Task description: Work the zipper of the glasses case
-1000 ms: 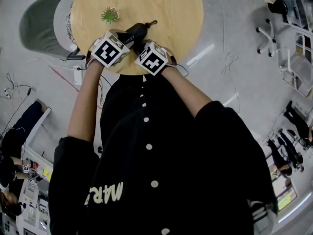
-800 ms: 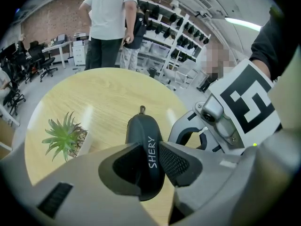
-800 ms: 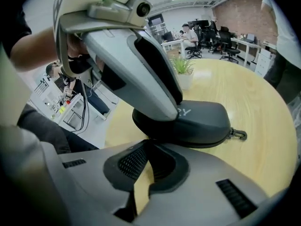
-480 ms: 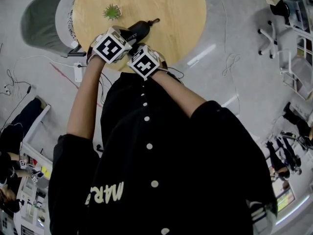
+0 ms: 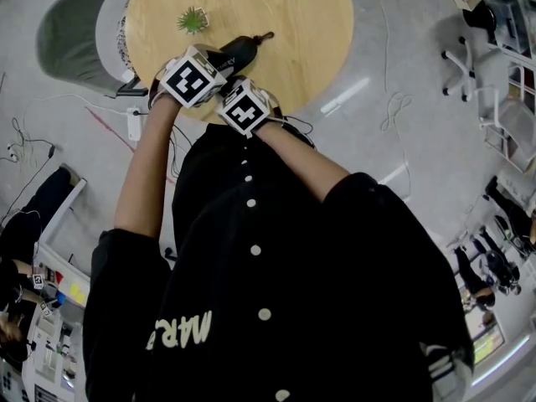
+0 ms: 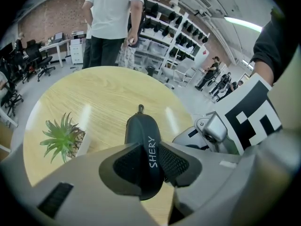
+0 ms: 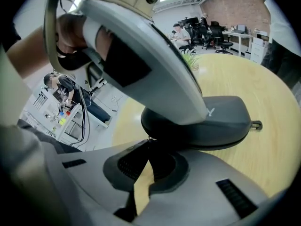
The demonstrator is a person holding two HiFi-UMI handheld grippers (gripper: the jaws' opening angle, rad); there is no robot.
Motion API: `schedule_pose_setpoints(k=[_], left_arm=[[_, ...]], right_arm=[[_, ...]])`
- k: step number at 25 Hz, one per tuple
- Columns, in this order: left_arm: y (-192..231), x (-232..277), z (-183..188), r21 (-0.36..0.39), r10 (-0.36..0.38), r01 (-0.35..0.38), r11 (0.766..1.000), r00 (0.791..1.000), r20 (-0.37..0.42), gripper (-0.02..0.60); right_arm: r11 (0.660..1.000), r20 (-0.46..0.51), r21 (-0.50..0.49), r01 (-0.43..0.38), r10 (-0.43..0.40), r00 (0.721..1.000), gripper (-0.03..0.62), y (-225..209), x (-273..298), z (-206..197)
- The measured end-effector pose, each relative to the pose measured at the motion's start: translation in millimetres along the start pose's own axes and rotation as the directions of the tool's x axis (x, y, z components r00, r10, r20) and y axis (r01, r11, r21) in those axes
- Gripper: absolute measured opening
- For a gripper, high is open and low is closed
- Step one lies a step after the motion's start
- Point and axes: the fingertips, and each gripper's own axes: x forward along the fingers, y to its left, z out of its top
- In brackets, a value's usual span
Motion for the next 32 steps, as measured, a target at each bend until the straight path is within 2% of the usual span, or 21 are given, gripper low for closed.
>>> schedule_pose_setpoints(k=[8, 11, 12, 15, 17, 19, 23, 25, 27, 29, 32], left_arm=[[3, -1, -1, -0.003, 0.009, -0.009, 1.000, 1.000, 0.017, 0.118], [1, -4, 0, 0.022, 0.021, -0.021, 1.000, 0.999, 0.031, 0.118], [-1, -5, 0, 0.040, 0.029, -0.030, 0.999, 0.999, 0.036, 0.120], [-4, -12, -3, 0.071, 0.067, -0.072, 0.995, 0.996, 0.065, 0.150], [-5, -22, -5, 0.050, 0.108, -0.114, 0.992, 0.988, 0.111, 0.162], [-5, -34, -9, 0.007, 0.162, -0.165, 0.986, 0.973, 0.162, 0.174], [-3, -56, -33, -0.099, 0.277, -0.262, 0.960, 0.939, 0.205, 0.181], [-5, -61, -47, -0.189, 0.325, -0.287, 0.939, 0.921, 0.215, 0.181], [-11, -62, -60, -0.292, 0.353, -0.286, 0.913, 0.912, 0.209, 0.181], [-19, -58, -69, -0.372, 0.359, -0.269, 0.889, 0.913, 0.196, 0.181], [-28, -49, -79, -0.443, 0.353, -0.239, 0.864, 0.916, 0.194, 0.181]], right_arm=[[1.000, 0.014, -0.015, 0.018, -0.018, 1.000, 0.008, -3, 4, 5], [0.999, 0.006, -0.025, 0.022, -0.021, 1.000, 0.012, -2, 0, 5], [0.999, 0.002, -0.029, 0.018, -0.018, 1.000, 0.020, -1, -3, 4], [0.999, -0.010, -0.049, -0.020, 0.020, 1.000, 0.108, 0, -15, 4], [0.996, -0.030, -0.080, -0.037, 0.034, 0.999, 0.158, -5, -26, -2], [0.990, -0.045, -0.142, -0.002, -0.004, 0.999, 0.178, -22, -43, -8], [0.958, -0.019, -0.277, 0.075, -0.084, 0.996, 0.176, -48, -74, -7], [0.909, 0.016, -0.399, 0.119, -0.123, 0.992, 0.170, -55, -87, 7], [0.832, 0.039, -0.537, 0.136, -0.136, 0.990, 0.172, -56, -95, 24], [0.732, 0.028, -0.671, 0.119, -0.135, 0.990, 0.172, -52, -96, 37], [0.569, -0.042, -0.821, 0.047, -0.142, 0.989, 0.170, -46, -83, 46]])
